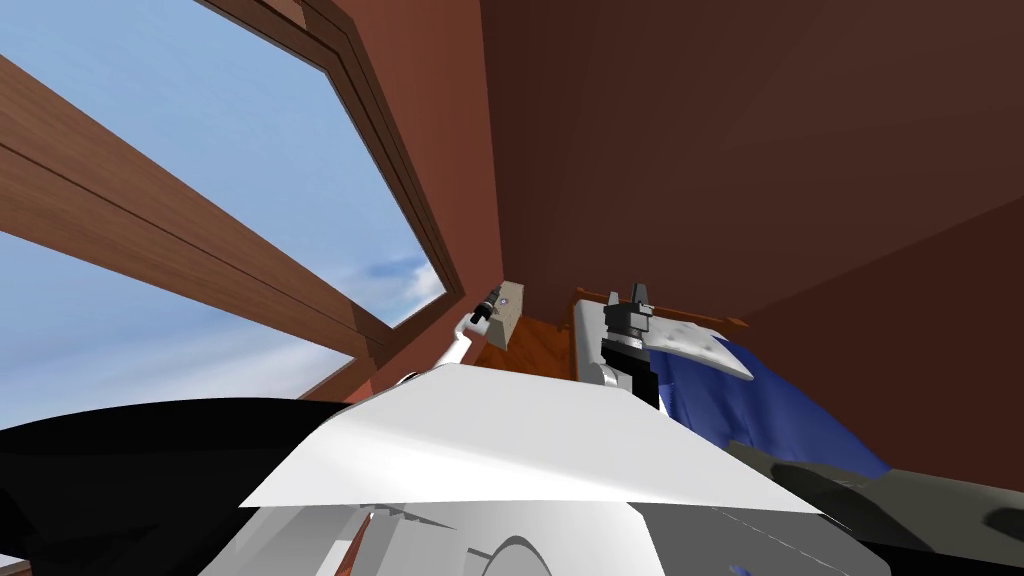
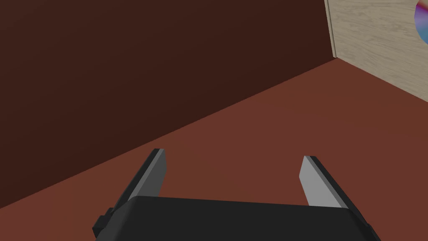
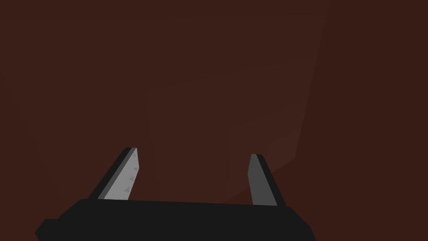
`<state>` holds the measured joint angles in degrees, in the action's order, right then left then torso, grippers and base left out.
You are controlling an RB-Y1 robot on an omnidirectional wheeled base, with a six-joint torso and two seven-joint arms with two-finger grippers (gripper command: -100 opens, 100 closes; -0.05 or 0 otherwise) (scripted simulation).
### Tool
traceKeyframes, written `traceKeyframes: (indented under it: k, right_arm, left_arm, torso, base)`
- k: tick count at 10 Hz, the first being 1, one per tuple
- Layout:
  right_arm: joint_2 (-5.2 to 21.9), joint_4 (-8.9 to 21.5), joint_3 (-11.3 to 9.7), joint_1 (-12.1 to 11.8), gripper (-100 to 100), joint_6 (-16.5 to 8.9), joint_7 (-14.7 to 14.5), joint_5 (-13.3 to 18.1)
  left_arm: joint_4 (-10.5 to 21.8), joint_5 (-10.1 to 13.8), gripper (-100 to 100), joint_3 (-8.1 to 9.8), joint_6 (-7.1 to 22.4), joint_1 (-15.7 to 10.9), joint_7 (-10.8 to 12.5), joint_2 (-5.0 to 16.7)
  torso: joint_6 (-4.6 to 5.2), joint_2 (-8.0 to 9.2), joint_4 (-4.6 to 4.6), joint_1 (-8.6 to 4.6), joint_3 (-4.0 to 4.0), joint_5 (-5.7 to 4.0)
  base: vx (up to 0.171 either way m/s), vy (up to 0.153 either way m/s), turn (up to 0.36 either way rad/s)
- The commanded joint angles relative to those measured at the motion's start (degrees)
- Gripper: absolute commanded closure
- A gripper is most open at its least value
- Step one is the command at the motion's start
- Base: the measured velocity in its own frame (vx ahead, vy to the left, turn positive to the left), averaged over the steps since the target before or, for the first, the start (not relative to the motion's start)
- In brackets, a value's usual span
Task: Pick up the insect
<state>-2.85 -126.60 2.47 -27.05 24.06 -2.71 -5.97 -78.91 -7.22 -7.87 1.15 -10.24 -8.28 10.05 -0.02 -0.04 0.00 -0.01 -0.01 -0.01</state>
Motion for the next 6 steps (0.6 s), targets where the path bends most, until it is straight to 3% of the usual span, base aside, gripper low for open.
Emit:
traceKeyframes:
  k: [1,4,6]
  right_arm:
    - [0.00,0.00,0.00,0.00,0,0.00,0.00,0.00]
    - [0.00,0.00,0.00,0.00,0,0.00,0.00,0.00]
    - [0.00,0.00,0.00,0.00,0,0.00,0.00,0.00]
  left_arm:
    - [2.86,0.03,-100,0.11,0.99,-1.24,-0.34,-0.19]
    - [8.61,0.47,-100,0.36,4.69,-4.60,-1.36,-0.62]
    - [9.87,0.47,-100,0.36,4.69,-4.60,-1.36,-0.62]
  torso:
    - [0.00,0.00,0.00,0.00,0.00,0.00]
    - [0.00,-0.04,-0.01,0.01,-0.02,0.00]
    - [-0.01,-0.05,-0.01,0.03,-0.03,0.00]
  base:
    - [0.000,0.000,0.000]
    - [0.014,0.000,0.010]
    - [0.013,0.004,0.003]
